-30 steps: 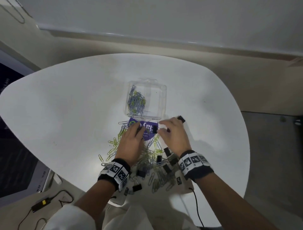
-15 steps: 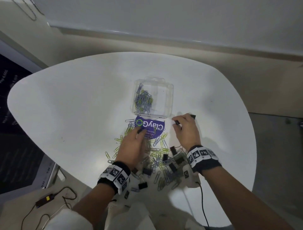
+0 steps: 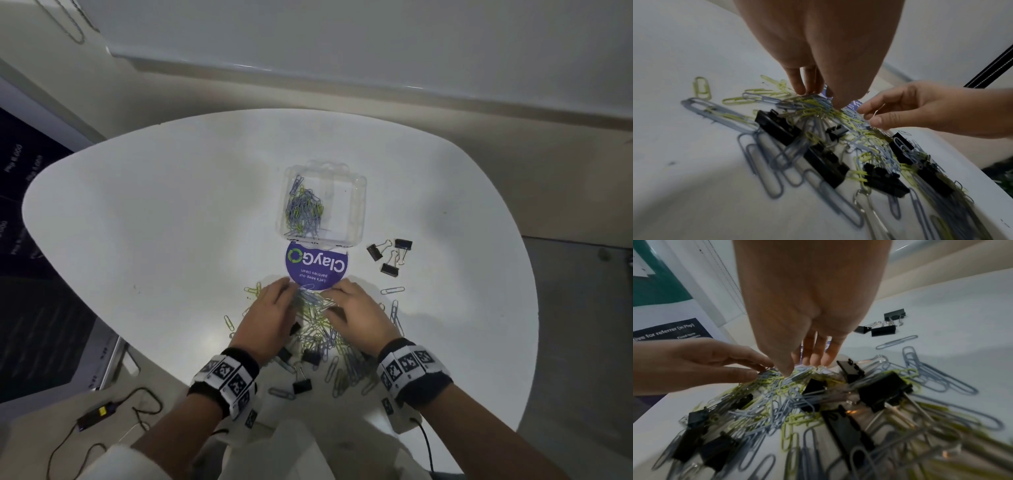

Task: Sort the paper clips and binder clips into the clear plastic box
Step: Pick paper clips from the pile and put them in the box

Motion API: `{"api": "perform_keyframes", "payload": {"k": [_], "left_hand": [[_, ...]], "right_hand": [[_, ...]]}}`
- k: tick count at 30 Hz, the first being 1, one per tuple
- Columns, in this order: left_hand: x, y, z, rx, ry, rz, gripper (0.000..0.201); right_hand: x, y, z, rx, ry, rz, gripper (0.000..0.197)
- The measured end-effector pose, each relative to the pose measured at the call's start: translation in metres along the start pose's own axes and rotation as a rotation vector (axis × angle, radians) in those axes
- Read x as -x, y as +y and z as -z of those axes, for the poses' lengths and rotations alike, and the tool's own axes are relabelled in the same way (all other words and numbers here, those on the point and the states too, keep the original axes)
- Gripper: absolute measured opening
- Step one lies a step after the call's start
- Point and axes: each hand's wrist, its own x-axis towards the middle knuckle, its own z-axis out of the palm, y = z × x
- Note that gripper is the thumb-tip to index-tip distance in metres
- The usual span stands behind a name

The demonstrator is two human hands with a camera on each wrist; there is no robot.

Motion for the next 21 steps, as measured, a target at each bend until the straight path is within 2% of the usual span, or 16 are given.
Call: {"api": "perform_keyframes", "payload": {"k": [4,6,9,12,15,19,21], "left_hand": [[-0.002,-0.004,0.005,-0.006,0.067,0.139,0.046],[-0.008,-0.003,0.005,0.031,0.051,0.160,0.036],[-0.018,0.001,0.009,0.079,0.009,0.173,0.015],[-0.024,0.000,0.012,0.105,-0.033,0.212,0.007],[-0.026,-0.008,0.016,0.193,-0.057,0.273,0.016],[-0.024,-0.010,0.024,0.504,0.026,0.389,0.016],[-0.024,-0.009,0.028,0.583,0.038,0.412,0.025]], "right_hand": [[-0.002,-0.005,-0.004,-0.048,0.035,-0.073,0.052],[-0.008,-0.012,-0.010,-0.012,0.011,-0.069,0.057],[-0.016,-0.022,-0.017,0.057,0.013,-0.066,0.044],[-0.020,-0.023,-0.019,0.014,0.079,-0.125,0.023],[-0.020,-0.020,-0.014,-0.066,0.110,-0.159,0.016],[-0.019,-0.013,-0.007,-0.206,0.105,-0.157,0.023],[-0.020,-0.010,-0.007,-0.268,0.126,-0.189,0.026]]}}
